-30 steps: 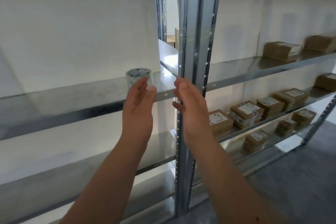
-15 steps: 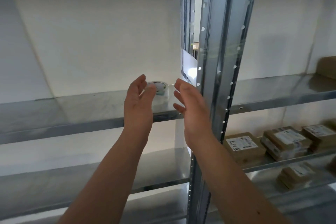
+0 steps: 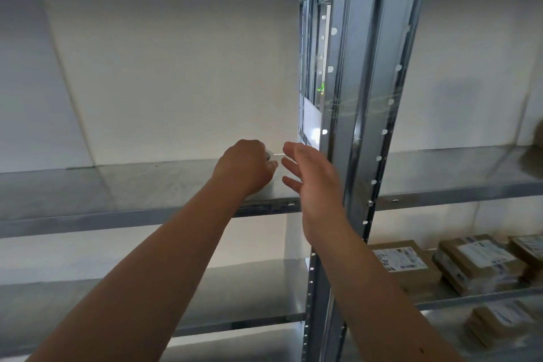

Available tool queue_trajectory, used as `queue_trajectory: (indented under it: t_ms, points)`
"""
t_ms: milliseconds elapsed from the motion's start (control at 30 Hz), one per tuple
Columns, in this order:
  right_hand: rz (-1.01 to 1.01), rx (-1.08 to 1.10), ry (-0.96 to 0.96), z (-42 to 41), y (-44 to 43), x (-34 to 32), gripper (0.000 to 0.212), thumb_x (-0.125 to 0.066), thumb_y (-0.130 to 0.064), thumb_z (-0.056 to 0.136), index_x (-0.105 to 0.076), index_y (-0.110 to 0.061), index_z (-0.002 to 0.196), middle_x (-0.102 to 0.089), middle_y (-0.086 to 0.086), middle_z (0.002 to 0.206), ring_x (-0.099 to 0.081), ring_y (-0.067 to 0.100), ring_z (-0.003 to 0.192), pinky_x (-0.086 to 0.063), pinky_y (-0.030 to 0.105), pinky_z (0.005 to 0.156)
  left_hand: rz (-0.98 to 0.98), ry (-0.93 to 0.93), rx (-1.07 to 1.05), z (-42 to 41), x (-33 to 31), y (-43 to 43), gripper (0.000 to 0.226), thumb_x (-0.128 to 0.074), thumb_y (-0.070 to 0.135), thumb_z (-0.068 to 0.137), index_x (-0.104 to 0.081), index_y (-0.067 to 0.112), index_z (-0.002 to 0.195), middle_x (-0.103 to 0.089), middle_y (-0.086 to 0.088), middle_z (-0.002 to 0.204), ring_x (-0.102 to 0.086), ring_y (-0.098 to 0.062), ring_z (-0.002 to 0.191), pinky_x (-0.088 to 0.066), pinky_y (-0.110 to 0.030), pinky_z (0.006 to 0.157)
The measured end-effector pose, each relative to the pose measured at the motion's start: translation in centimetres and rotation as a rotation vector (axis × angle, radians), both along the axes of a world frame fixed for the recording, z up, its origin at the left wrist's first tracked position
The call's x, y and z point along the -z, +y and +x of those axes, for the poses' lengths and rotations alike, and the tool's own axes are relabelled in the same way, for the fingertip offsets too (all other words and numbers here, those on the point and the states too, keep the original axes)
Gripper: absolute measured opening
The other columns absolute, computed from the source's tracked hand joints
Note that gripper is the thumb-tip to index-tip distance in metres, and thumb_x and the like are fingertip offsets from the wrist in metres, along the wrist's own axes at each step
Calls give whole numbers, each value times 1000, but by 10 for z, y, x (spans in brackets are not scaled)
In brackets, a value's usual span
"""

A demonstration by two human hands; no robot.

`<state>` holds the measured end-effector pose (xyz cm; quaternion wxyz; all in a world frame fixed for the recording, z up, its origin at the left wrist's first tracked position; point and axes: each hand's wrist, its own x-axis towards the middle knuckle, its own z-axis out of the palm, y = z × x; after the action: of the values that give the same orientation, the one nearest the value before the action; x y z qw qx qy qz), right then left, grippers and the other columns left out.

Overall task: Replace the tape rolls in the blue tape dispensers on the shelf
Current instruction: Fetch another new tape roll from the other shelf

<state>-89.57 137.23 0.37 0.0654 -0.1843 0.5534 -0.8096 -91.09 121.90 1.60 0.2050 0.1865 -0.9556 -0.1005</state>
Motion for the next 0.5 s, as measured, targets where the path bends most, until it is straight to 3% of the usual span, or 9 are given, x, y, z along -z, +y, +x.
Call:
queue_trajectory:
  t_ms: [167, 267, 367, 500]
  points:
    - [-7, -6, -25, -2, 3, -3, 18, -60, -28, 101, -76, -31, 93, -75, -2, 114, -69, 20, 116, -55, 46, 102, -146, -134, 23, -8, -4, 4, 35, -60, 38, 96, -48, 23, 67, -63, -3, 84, -65, -27, 83, -52, -35, 72]
    - [-8, 13, -21, -3, 8, -2, 21, -59, -30, 101, -77, -32, 91, -76, -4, 114, -70, 19, 114, -57, 44, 98, -167, -108, 25, -4, -3, 3, 30, -55, 34, 97, -50, 22, 70, -61, -1, 80, -61, -22, 75, -45, -31, 63]
    - [-10, 31, -13, -6, 13, 2, 19, -62, -37, 98, -78, -32, 88, -76, -5, 111, -70, 18, 113, -58, 40, 97, 34, 79, 19, 9, -4, 0, 37, -54, 31, 96, -46, 24, 61, -55, 4, 65, -51, -14, 60, -31, -27, 52]
    - [1, 50, -34, -16, 13, 0, 24, -59, -38, 102, -77, -23, 98, -78, -2, 110, -73, 15, 108, -55, 43, 104, 580, 532, 23, 41, -9, 12, 33, -65, 41, 96, -70, 22, 69, -68, 11, 69, -62, -7, 64, -45, -21, 54]
